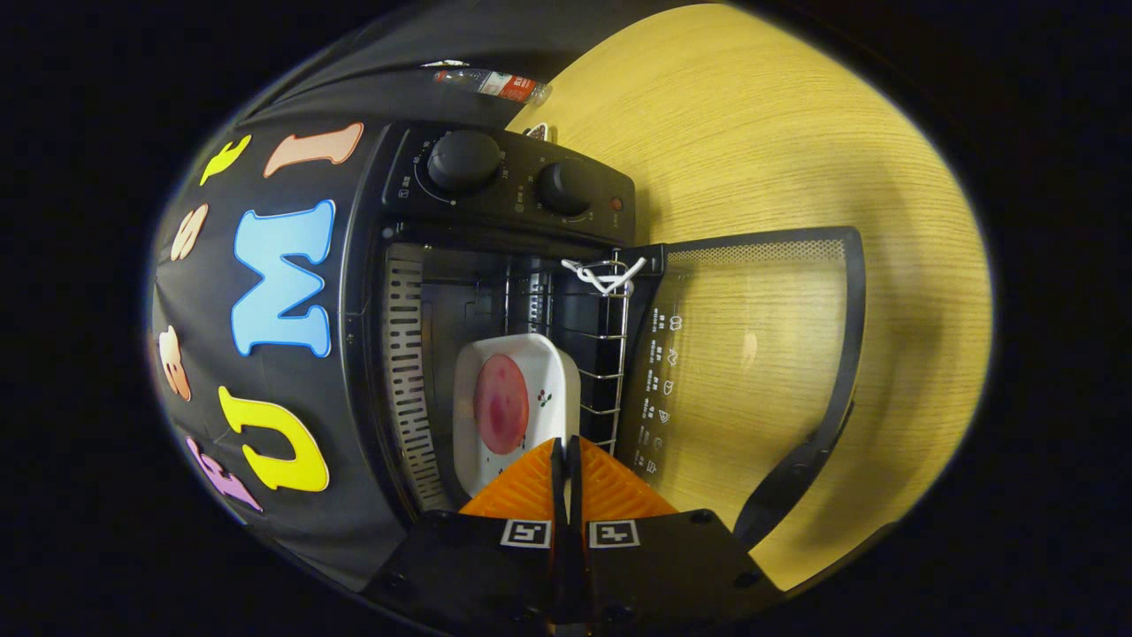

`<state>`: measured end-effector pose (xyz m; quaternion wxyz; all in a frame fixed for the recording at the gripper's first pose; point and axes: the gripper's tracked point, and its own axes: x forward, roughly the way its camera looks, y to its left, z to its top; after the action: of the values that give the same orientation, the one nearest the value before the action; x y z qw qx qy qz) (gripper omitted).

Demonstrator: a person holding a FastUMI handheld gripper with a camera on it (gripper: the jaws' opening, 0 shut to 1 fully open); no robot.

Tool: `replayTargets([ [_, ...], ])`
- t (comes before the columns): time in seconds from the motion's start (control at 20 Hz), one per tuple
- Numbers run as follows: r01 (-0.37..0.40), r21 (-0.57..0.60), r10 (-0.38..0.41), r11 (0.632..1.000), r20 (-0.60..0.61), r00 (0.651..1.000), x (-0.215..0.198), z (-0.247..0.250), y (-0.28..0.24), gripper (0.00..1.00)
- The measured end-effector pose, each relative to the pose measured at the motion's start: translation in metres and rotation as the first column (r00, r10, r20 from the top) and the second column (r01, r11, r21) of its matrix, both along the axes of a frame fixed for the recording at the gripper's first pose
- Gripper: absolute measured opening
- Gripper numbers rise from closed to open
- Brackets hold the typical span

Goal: Open the toaster oven, put the food inside, and close the toaster oven door.

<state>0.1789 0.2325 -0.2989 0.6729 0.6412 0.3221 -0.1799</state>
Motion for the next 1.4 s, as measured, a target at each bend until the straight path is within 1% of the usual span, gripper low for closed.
replayTargets([
  [0.15, 0.028, -0.015, -0.028, 0.999, 0.012, 1.0, 0.01, -0.001, 0.0, 0.03],
  [0.25, 0.016, -0.004, -0.015, 1.0, 0.04, 0.999, 0.011, 0.004, 0.006, 0.1],
  [0.3, 0.005, -0.003, -0.005, 1.0, 0.059, 0.998, 0.013, 0.008, 0.007, 0.21],
  [0.4, -0.034, -0.026, 0.037, 0.999, 0.113, 0.993, 0.012, 0.019, 0.009, 0.59],
  [0.5, -0.094, -0.078, 0.104, 0.992, 0.13, 0.986, 0.004, 0.027, 0.009, 0.97],
  [0.65, -0.196, -0.168, 0.222, 0.966, 0.155, 0.963, -0.014, 0.041, 0.007, 0.98],
  [0.8, -0.307, -0.237, 0.346, 0.922, 0.146, 0.927, -0.039, 0.046, 0.006, 0.98],
  [0.95, -0.36, -0.29, 0.413, 0.887, 0.15, 0.898, -0.062, 0.052, -0.001, 0.98],
  [1.0, -0.383, -0.31, 0.441, 0.87, 0.142, 0.886, -0.07, 0.052, -0.003, 0.98],
  [1.05, -0.406, -0.335, 0.469, 0.85, 0.131, 0.874, -0.079, 0.051, -0.006, 0.98],
  [1.2, -0.482, -0.413, 0.563, 0.773, 0.094, 0.821, -0.101, 0.048, -0.011, 0.98],
  [1.3, -0.512, -0.465, 0.607, 0.722, 0.073, 0.791, -0.112, 0.047, -0.014, 0.98],
  [1.4, -0.555, -0.518, 0.662, 0.651, 0.03, 0.749, -0.123, 0.043, -0.016, 0.98],
])
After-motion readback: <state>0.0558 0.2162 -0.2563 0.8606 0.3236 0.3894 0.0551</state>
